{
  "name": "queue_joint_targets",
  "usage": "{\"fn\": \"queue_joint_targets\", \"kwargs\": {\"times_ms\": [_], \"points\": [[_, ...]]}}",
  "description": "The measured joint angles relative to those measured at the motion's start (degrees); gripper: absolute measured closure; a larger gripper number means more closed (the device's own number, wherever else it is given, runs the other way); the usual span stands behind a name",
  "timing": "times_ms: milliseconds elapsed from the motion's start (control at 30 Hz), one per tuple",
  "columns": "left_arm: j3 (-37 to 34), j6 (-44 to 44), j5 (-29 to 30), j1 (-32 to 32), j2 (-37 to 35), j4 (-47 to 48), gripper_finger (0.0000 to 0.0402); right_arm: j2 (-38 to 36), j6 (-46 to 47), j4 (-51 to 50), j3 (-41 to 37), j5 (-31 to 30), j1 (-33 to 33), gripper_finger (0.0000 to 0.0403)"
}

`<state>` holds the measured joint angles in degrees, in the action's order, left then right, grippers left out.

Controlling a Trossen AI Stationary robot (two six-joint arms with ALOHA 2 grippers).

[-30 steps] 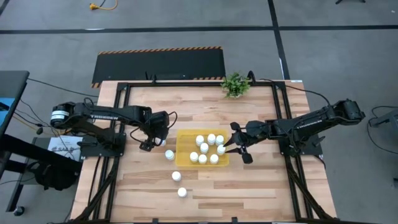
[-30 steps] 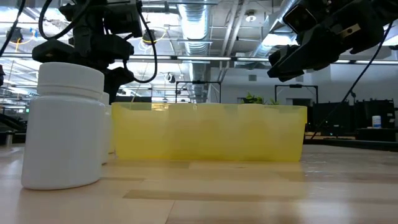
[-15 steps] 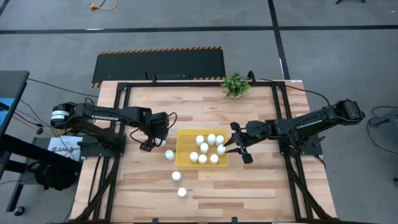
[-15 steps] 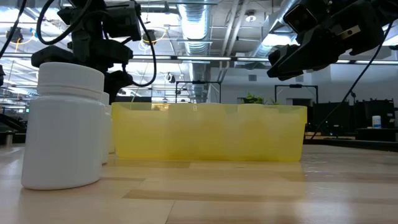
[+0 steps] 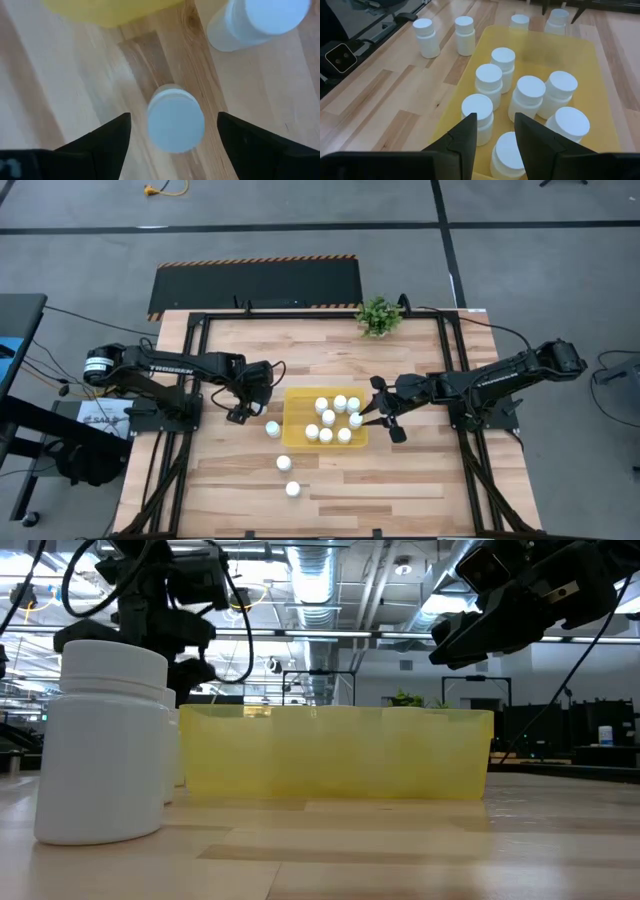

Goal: Pick and place pill bottles into a basket
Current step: Put the white pill bottle into the yellow bin

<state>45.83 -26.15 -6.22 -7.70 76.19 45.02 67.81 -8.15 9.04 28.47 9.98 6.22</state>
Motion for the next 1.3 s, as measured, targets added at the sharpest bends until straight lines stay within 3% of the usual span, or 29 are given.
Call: {"fn": "queue_joint_targets", "kwargs": {"times_ms": [1000,1300], "points": [[-0.3,1.4,-0.8,-0.8,1.0,-0.6,0.0138,0.0,-0.5,-0.1,0.0,0.0,0.0,0.0278],[-0.3,1.4,-0.8,-0.8,1.0,-0.5,0.0204,0.0,-0.5,-0.1,0.0,0.0,0.0,0.0278]]}}
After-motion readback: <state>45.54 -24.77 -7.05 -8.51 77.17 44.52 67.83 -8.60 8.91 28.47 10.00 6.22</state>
